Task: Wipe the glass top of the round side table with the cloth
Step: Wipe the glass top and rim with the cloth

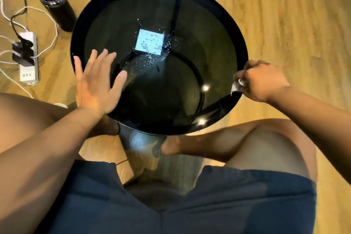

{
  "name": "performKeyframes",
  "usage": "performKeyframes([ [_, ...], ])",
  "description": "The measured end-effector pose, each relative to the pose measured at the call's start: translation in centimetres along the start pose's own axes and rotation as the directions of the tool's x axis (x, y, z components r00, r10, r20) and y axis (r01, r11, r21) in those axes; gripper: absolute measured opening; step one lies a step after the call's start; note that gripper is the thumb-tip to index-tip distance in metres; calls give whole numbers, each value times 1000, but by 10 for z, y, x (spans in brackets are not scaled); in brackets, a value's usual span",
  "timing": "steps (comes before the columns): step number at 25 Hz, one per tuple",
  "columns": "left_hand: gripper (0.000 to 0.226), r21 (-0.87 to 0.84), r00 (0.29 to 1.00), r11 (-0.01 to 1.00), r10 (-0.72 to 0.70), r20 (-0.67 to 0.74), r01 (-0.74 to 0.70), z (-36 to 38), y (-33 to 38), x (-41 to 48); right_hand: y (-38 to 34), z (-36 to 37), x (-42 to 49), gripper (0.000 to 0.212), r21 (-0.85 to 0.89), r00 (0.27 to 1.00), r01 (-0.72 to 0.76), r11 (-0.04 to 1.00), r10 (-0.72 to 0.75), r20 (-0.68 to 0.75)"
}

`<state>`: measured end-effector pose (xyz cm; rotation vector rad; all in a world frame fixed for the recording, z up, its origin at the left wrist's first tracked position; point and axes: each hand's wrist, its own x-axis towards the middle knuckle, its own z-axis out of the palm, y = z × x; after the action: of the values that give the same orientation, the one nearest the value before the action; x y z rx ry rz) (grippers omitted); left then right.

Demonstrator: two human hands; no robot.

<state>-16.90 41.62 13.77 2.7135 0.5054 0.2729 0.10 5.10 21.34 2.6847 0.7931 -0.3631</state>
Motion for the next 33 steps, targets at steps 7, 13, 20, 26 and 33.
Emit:
performKeyframes([
  [7,57,-37,1000,999,-1,-14,1,-3,1,-3,-199,1,-74,33,451,938,344,824,-286,-193],
  [13,59,-23,1000,999,30,10,-30,-4,-1,-5,-178,7,-38,33,432,903,388,815,-241,-356],
  [20,56,-50,1000,999,1,-17,-2,-4,1,-3,10,-1,94,45,469,868,-360,806,474,-148],
  [26,56,-96,999,995,-3,-38,-1,-4,-1,-2,-185,-24,43,35,488,934,-14,873,186,-306],
  [33,53,-199,996,980,7,-87,-24,-1,-1,-5,-230,-18,1,30,381,862,460,802,-300,-408],
])
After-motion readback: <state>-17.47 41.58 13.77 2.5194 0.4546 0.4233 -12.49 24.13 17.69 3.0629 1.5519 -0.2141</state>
